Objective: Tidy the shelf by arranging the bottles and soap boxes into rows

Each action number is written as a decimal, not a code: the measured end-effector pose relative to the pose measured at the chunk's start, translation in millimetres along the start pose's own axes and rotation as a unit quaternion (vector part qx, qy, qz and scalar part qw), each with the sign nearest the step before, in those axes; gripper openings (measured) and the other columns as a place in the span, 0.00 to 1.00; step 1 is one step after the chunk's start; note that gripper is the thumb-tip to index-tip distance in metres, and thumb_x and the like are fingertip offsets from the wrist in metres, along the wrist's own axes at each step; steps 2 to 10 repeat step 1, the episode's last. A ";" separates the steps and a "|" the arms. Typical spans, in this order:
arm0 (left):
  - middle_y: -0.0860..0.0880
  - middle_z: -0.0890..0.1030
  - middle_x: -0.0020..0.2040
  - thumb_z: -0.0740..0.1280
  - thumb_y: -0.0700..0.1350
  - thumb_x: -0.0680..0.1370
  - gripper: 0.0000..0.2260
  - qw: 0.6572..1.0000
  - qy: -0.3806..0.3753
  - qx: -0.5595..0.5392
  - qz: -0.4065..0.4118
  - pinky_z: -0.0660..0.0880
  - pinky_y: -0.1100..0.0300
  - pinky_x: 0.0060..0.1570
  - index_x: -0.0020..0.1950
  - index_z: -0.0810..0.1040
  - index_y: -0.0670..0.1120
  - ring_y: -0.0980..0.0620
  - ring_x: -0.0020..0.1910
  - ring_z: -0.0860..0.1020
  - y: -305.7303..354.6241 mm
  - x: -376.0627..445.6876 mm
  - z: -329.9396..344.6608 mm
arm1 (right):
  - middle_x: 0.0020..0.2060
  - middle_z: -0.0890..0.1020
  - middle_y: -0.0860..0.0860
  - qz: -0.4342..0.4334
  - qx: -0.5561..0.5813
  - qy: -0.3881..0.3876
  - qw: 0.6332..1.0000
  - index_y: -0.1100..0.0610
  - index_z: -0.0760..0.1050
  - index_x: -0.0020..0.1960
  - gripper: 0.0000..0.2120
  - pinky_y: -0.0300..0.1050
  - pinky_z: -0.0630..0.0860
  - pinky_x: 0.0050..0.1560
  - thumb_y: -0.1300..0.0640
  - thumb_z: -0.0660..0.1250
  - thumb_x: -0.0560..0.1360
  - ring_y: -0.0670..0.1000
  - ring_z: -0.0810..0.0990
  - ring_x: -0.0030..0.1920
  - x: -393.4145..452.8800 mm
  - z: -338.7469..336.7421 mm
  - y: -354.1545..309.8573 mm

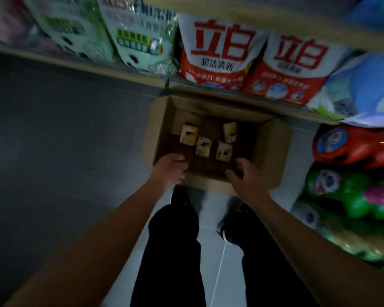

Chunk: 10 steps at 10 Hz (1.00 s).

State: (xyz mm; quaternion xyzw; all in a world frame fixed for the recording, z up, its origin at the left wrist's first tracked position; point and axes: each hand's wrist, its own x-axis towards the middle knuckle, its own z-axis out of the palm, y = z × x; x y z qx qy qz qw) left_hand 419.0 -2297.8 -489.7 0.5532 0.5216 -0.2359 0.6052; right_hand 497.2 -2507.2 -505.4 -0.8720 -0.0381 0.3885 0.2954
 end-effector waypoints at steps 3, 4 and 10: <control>0.45 0.76 0.40 0.62 0.38 0.80 0.05 0.998 -0.046 -0.031 -0.021 0.72 0.63 0.32 0.53 0.75 0.45 0.51 0.31 0.74 15.9 -130.6 -15.7 | 0.63 0.77 0.57 0.027 0.004 -0.020 0.999 0.57 0.71 0.68 0.21 0.41 0.68 0.57 0.51 0.67 0.78 0.56 0.76 0.62 -120.7 -41.3 -50.9; 0.45 0.76 0.40 0.62 0.38 0.80 0.05 0.998 -0.046 -0.031 -0.021 0.72 0.63 0.32 0.53 0.75 0.45 0.51 0.31 0.74 15.9 -130.6 -15.7 | 0.63 0.77 0.57 0.027 0.004 -0.020 0.999 0.57 0.71 0.68 0.21 0.41 0.68 0.57 0.51 0.67 0.78 0.56 0.76 0.62 -120.7 -41.3 -50.9; 0.45 0.76 0.40 0.62 0.38 0.80 0.05 0.998 -0.046 -0.031 -0.021 0.72 0.63 0.32 0.53 0.75 0.45 0.51 0.31 0.74 15.9 -130.6 -15.7 | 0.63 0.77 0.57 0.027 0.004 -0.020 0.999 0.57 0.71 0.68 0.21 0.41 0.68 0.57 0.51 0.67 0.78 0.56 0.76 0.62 -120.7 -41.3 -50.9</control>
